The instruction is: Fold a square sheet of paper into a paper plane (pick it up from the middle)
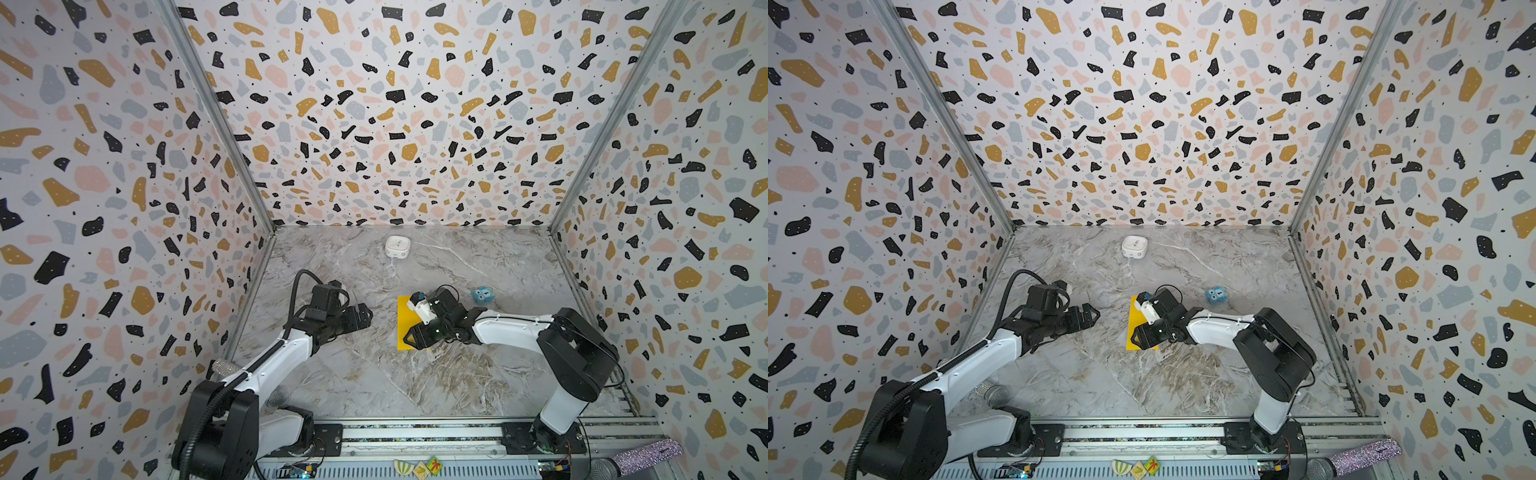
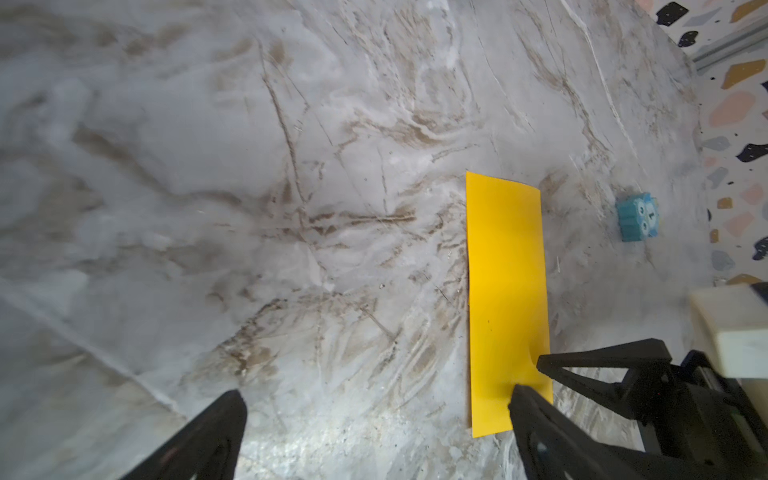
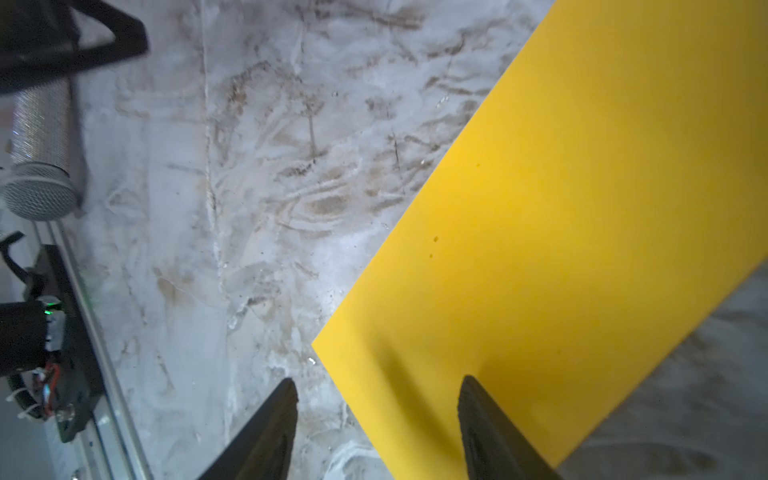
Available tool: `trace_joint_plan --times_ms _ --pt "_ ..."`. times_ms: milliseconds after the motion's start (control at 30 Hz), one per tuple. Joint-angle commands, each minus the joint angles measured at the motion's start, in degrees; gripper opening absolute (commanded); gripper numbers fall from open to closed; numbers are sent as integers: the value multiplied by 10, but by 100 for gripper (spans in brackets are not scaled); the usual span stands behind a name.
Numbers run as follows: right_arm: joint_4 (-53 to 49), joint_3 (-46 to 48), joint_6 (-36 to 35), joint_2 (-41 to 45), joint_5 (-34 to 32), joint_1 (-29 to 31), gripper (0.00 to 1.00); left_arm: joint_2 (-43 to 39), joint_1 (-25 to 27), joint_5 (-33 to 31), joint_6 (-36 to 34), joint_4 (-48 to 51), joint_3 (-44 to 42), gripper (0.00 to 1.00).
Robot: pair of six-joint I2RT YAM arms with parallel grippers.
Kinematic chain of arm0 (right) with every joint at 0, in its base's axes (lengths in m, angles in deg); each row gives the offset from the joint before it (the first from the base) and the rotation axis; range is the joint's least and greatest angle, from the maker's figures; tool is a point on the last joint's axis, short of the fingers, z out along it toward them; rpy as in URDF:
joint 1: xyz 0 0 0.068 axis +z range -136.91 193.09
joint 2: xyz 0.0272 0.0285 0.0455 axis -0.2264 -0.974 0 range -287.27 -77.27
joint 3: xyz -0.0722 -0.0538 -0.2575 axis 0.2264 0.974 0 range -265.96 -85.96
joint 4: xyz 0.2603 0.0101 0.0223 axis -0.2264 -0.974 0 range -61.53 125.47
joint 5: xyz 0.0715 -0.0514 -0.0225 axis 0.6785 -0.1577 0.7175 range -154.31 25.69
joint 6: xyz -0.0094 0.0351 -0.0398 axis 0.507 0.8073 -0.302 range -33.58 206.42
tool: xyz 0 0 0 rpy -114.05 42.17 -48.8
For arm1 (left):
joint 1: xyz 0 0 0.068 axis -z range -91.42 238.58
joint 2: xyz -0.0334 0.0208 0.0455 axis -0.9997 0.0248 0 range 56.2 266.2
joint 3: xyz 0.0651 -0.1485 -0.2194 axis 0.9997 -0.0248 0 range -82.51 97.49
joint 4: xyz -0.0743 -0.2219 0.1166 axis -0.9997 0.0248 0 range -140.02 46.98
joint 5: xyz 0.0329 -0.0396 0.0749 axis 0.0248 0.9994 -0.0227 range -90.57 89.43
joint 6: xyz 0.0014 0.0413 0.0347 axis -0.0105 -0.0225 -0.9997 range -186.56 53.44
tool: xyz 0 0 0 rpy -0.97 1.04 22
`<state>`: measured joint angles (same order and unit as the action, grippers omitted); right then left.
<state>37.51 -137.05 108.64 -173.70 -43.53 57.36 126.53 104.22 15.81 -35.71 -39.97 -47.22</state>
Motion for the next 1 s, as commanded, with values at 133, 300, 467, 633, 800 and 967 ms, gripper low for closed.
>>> trace_joint_plan --times_ms 133,300,467,633,800,967 --pt "110 57 140 45 23 -51 64 26 53 73 68 -108 -27 100" --pt "100 28 145 1 60 -57 58 58 79 93 104 -150 -33 97" --pt "112 21 149 -26 69 -59 54 86 90 115 121 -179 -38 90" --pt "100 24 147 -47 65 -63 51 111 100 118 125 -186 -38 83" --pt "84 39 143 -54 60 -72 51 135 105 117 118 -179 -40 74" --pt "74 45 139 -66 68 -80 51 164 109 122 107 -174 -41 64"
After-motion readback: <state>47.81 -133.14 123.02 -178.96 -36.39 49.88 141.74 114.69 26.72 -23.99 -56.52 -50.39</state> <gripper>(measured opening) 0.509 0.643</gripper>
